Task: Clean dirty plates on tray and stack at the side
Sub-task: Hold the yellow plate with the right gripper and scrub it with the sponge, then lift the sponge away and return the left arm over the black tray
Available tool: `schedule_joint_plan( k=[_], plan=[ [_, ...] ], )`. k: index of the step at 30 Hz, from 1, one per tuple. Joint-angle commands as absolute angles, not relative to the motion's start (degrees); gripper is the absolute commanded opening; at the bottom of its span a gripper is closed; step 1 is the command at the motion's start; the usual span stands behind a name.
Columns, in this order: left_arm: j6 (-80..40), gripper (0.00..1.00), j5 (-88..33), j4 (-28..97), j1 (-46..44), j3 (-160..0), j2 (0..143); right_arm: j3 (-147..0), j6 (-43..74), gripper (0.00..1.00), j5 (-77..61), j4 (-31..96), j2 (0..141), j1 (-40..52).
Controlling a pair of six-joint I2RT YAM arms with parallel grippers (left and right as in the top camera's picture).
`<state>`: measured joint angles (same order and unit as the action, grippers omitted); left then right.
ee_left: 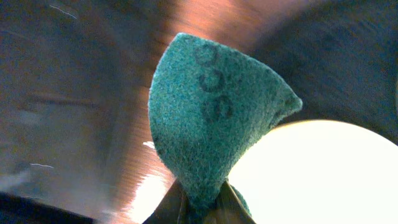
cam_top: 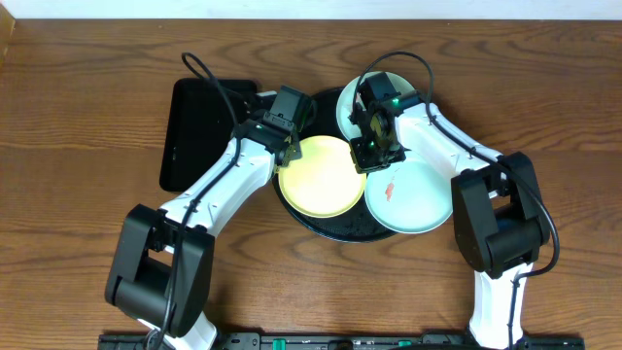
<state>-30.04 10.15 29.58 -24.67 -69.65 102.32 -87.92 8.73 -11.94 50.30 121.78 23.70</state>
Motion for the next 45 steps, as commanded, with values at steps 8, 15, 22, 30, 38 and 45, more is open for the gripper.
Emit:
schedule_joint_plan(
  k=[8,15,22,30,38,45],
  plan=[
    [-30.0,0.08,-9.9,30.0,-27.0,-68.4,104.4,-87.4,8.7,0.01,-8.0,50.7,121.9,23.4],
    [-30.0,0.08,-4.1,30.0,-27.4,-67.0,109.9,-87.4,8.7,0.01,-8.0,50.6,121.9,23.4],
    [-30.0,0.07,5.9,31.5,-27.3,-66.8,112.4,-87.4,8.7,0.01,-8.0,50.6,121.9,23.4],
    [-30.0,0.07,22.2,32.5,-27.3,-66.8,109.1,-87.4,8.7,0.01,-7.9,50.8,121.9,23.3],
    [-30.0,0.07,34.1,32.0,-27.3,-66.8,102.3,-87.4,8.5,0.01,-8.0,50.8,121.9,23.4],
    [-31.2,0.08,33.7,30.8,-26.9,-66.8,94.0,-87.4,8.5,0.01,-8.0,50.2,120.2,24.1]
  ],
)
